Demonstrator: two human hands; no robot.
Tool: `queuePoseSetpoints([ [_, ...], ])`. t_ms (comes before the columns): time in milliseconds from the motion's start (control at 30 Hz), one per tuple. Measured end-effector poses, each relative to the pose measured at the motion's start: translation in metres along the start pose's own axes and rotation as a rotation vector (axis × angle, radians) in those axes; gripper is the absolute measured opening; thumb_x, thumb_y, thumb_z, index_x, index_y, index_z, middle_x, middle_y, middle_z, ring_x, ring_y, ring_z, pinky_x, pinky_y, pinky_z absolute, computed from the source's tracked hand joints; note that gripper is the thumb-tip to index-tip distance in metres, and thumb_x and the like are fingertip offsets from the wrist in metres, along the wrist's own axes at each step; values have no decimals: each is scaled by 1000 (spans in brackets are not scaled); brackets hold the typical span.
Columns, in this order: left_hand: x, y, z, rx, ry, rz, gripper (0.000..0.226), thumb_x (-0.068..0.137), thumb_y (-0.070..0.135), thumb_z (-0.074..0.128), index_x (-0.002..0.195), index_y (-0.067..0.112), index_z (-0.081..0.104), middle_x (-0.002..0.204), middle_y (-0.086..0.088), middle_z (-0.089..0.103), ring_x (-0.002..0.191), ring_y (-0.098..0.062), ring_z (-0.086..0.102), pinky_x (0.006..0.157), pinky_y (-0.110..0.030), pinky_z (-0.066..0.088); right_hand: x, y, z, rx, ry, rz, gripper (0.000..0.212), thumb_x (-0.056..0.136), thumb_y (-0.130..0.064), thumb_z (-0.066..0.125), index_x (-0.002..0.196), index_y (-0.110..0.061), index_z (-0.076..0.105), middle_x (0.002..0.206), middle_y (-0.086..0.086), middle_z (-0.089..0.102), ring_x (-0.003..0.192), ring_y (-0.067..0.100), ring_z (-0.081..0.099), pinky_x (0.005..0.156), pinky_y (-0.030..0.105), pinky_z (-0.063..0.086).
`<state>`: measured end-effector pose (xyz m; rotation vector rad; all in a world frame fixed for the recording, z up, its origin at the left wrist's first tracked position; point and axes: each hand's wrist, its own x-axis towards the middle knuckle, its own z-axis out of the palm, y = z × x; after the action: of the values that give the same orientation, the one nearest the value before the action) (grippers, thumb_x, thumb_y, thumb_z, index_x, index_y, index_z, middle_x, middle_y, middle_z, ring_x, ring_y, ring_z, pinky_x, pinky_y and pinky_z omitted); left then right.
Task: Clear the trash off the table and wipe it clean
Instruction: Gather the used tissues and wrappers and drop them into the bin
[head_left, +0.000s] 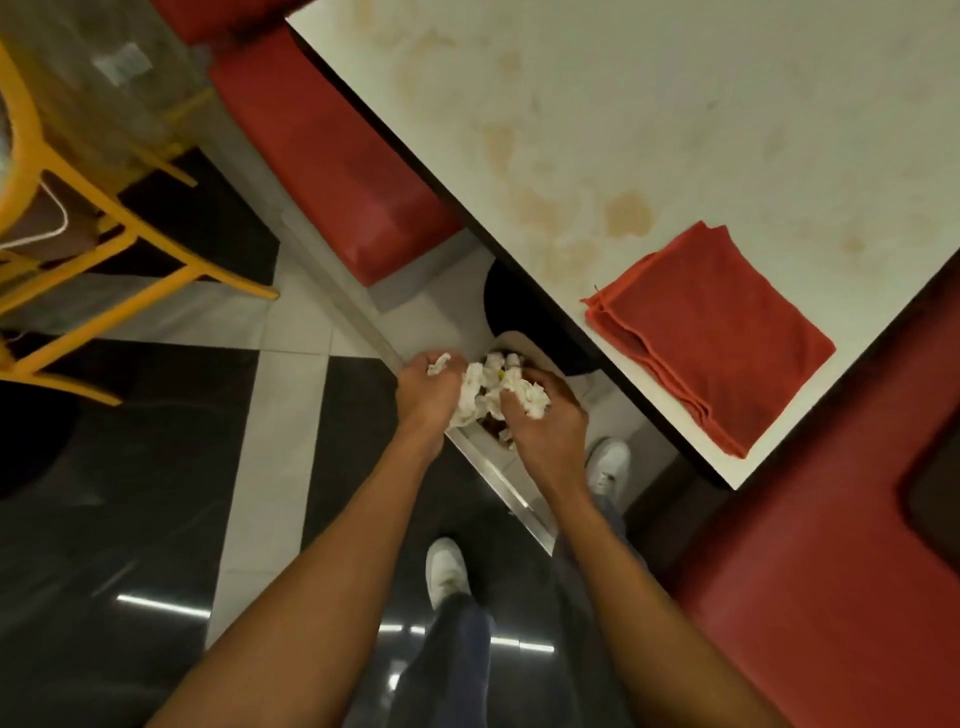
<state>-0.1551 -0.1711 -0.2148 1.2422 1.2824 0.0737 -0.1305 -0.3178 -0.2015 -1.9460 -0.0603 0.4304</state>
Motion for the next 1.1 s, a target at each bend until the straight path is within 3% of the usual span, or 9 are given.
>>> queuePoseSetpoints([
  [100,33,-27,25,64,-14,0,14,96,26,68,109,22,71,102,0,72,99,-20,70,94,-40,60,34,52,6,-66,-9,64,38,90,-19,79,126,-14,70,122,-3,71,106,4,64,81,-1,44],
  [233,78,-59,57,173,-11,60,21,98,25,63,113,13,72,101,-3,71,98,-23,67,85,-34,54,79,117,23,-235,0,21,35,89,-27,82,120,-14,71,115,2,74,103,12,67,87,14,50],
  [300,103,-76,72,207,-26,56,23,99,27,60,114,13,71,104,-5,71,100,-25,67,82,-32,51,96,141,30,-272,-11,29,35,90,-30,81,120,-14,71,113,0,73,99,9,63,87,10,46],
  [433,151,-109,97,292,-59,27,29,101,32,58,119,11,68,117,-13,71,111,-32,65,94,-36,52,127,183,44,-291,-41,52,34,93,-26,79,122,-13,69,109,-10,60,98,4,55,75,-10,31],
  [567,181,-139,123,478,-111,109,56,99,45,47,135,3,56,133,-20,62,124,-39,58,106,-44,45,150,224,54,-301,-13,46,25,92,-27,79,114,-20,69,99,-23,60,88,-10,58,80,-7,35],
  [667,197,-162,135,697,-193,163,51,107,37,37,149,11,48,151,-16,50,139,-37,46,115,-45,35,157,245,58,-319,19,23,22,93,-30,79,112,-28,67,102,-24,62,93,-22,57,86,-2,40],
  [767,210,-181,138,762,-289,208,43,109,32,43,145,10,53,149,-18,53,138,-37,48,116,-46,38,164,263,64,-488,-5,-55,32,96,-33,75,126,-27,64,118,-15,64,104,-12,55,91,-5,32],
  [933,209,-180,131,721,-291,253,39,105,17,52,141,4,57,142,-21,59,133,-39,54,112,-45,42,183,291,84,-975,-259,-184,53,103,-42,52,153,-27,42,150,-1,51,133,23,50,114,35,36],
  [1100,200,-165,112,644,-195,314,40,102,9,44,138,9,63,139,-14,64,130,-33,57,107,-33,42,194,303,104,-1088,-374,-107,76,92,-58,24,159,-22,24,149,13,50,129,39,56,103,57,49],
])
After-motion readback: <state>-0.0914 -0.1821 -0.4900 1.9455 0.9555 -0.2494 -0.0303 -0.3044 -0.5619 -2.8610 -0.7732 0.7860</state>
